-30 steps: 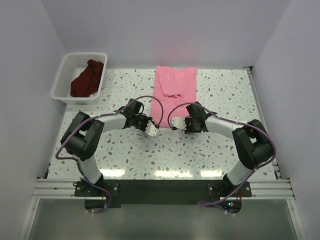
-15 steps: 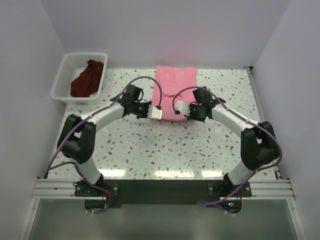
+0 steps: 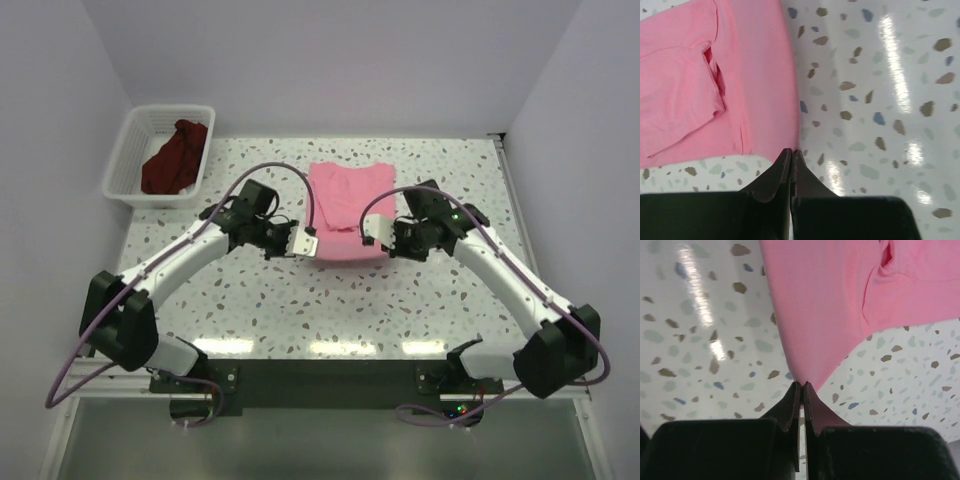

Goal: Fold and stack the t-shirts
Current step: Fold the tshirt

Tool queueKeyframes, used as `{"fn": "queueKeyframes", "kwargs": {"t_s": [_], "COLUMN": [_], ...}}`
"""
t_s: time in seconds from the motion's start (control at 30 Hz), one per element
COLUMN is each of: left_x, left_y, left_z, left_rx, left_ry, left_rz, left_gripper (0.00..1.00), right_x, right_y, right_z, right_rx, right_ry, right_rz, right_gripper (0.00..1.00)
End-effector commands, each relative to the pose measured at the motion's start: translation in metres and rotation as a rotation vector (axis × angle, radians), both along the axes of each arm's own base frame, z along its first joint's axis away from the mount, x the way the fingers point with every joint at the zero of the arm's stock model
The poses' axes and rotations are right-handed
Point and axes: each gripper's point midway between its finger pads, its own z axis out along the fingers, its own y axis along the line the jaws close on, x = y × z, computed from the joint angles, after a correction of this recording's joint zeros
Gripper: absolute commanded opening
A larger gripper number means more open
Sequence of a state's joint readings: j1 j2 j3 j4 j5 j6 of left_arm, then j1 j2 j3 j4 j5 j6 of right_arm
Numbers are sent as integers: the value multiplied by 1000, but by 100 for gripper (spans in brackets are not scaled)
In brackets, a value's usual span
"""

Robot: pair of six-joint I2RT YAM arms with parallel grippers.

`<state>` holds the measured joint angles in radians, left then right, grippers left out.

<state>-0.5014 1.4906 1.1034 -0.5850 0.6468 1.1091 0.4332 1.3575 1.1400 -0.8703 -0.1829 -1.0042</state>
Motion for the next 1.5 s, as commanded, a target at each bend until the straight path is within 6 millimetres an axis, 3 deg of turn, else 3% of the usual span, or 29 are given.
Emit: {"fn": "queueKeyframes", "kwargs": {"t_s": [0.0, 0.03, 0.1, 0.2, 0.3, 0.33, 0.4, 0.43, 0.47, 0.57, 0.6, 0.67, 0.7, 0.73, 0.8, 0.83, 0.93, 1.07, 1.17, 1.2, 1.27, 1.3, 1.4, 1.43, 1.47], "left_x": [-63, -69, -69, -49, -11, 10, 27, 49, 59, 103, 112, 138, 146, 157, 166, 171, 167, 150, 127, 112, 98, 79, 51, 44, 39], "left_y": [10, 10, 9, 4, -2, -5, -8, -12, -13, -17, -19, -20, -20, -18, -17, -14, -9, -4, -3, 0, 1, 4, 11, 12, 14], "left_z": [15, 20, 36, 53, 62, 62, 59, 57, 54, 41, 36, 15, 7, -12, -31, -50, -84, -104, -103, -102, -97, -92, -83, -80, -77], "left_rx": [-33, -47, -79, -109, -117, -118, -109, -111, -110, -108, -110, -102, -98, -86, -82, -68, -41, -27, -43, -41, -57, -56, -66, -74, -78], "left_ry": [168, 195, 216, 224, 232, 241, 277, 283, 295, 318, 330, 353, 361, 385, 413, 434, 492, 548, 595, 613, 611, 618, 604, 601, 586], "left_rz": [-50, -39, 4, 58, 117, 137, 162, 176, 191, 239, 248, 270, 282, 301, 330, 347, 387, 413, 407, 408, 394, 384, 363, 350, 334], "left_gripper": [0, 0, 0, 0, 0, 0, 0, 0, 0, 0, 0, 0, 0, 0, 0, 0, 0, 0, 0, 0, 0, 0, 0, 2, 9], "right_x": [-67, -69, -72, -55, -29, -18, 1, 13, 24, 53, 64, 82, 88, 101, 111, 117, 125, 116, 95, 79, 62, 42, 9, -1, -11], "right_y": [-3, -2, -4, -3, -5, -4, -11, -11, -16, -19, -20, -17, -15, -12, -7, -5, -4, -3, -1, -3, 1, -1, 5, 5, 12], "right_z": [18, 31, 38, 41, 34, 37, 25, 30, 16, 4, -12, -24, -46, -44, -58, -72, -95, -110, -110, -114, -102, -104, -90, -85, -78], "right_rx": [51, 72, 67, 45, 39, 50, 39, 48, 40, 31, 21, 18, 12, 24, 36, 32, 22, 20, 29, 21, 39, 33, 61, 64, 100], "right_ry": [139, 116, 119, 104, 105, 90, 129, 118, 159, 156, 184, 183, 238, 226, 266, 298, 334, 397, 457, 498, 507, 551, 588, 624, 681], "right_rz": [32, 34, 34, 49, 44, 41, 21, 15, 6, -10, -19, -26, -53, -65, -103, -114, -151, -192, -205, -206, -202, -202, -199, -205, -211], "right_gripper": [0, 0, 0, 0, 0, 0, 0, 0, 0, 0, 0, 0, 0, 0, 0, 0, 0, 0, 0, 0, 0, 0, 1, 12, 40]}}
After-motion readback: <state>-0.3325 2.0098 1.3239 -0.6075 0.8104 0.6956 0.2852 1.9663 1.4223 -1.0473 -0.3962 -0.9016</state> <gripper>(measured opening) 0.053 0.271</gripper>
